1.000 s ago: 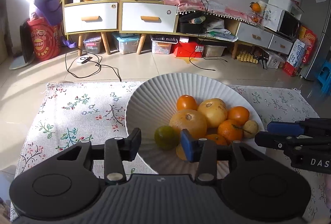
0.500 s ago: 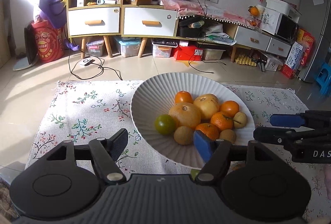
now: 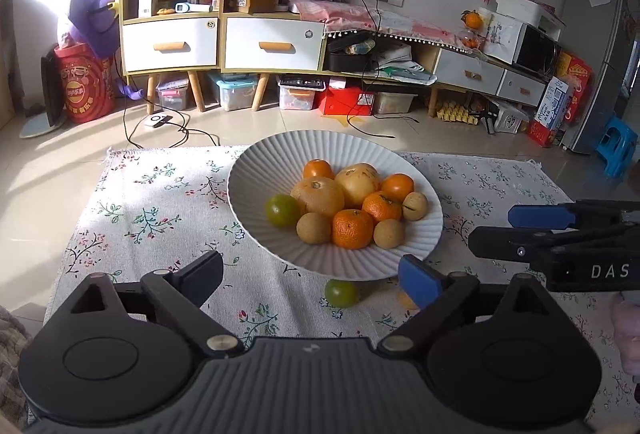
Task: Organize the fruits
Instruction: 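Withdraw both tools from the bowl back toward the loose fruit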
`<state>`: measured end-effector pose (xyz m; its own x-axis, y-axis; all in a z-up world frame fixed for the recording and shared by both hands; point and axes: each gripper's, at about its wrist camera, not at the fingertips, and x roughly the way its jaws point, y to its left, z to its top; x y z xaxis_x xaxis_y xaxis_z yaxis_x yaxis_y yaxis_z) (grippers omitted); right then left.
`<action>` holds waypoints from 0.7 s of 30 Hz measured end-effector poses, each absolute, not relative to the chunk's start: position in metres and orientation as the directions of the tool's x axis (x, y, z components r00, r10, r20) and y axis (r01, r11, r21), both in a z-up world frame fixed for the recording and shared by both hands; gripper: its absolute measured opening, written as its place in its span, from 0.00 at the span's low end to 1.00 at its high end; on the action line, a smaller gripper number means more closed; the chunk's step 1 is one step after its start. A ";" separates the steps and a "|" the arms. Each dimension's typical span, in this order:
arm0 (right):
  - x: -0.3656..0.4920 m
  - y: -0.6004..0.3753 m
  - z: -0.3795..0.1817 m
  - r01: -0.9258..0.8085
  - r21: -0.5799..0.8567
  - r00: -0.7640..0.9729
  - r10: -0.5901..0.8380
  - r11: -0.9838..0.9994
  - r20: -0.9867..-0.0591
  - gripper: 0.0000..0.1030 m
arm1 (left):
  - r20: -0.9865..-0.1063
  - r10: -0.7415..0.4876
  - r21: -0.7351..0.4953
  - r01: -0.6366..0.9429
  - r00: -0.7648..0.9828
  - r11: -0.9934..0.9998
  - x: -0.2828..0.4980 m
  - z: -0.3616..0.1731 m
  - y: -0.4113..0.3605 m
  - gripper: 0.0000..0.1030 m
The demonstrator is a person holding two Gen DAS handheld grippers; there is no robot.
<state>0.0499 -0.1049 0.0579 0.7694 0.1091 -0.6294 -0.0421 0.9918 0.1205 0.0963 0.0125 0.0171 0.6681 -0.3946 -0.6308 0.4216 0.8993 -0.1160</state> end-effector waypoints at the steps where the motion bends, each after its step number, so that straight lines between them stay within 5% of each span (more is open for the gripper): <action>1: 0.047 -0.104 0.059 -0.040 0.124 0.769 0.110 0.991 -0.629 0.69 | -0.632 -0.391 -0.112 0.420 0.669 0.900 0.094 0.017 0.012 0.90; 8: 0.034 -0.101 0.060 -0.035 0.143 0.753 0.120 0.989 -0.646 0.86 | -0.659 -0.368 -0.067 0.436 0.656 0.897 0.075 0.009 0.006 0.91; 21: 0.017 -0.094 0.050 -0.041 0.071 0.722 0.078 0.997 -0.687 0.91 | -0.707 -0.360 0.016 0.522 0.609 0.853 0.052 -0.016 -0.007 0.91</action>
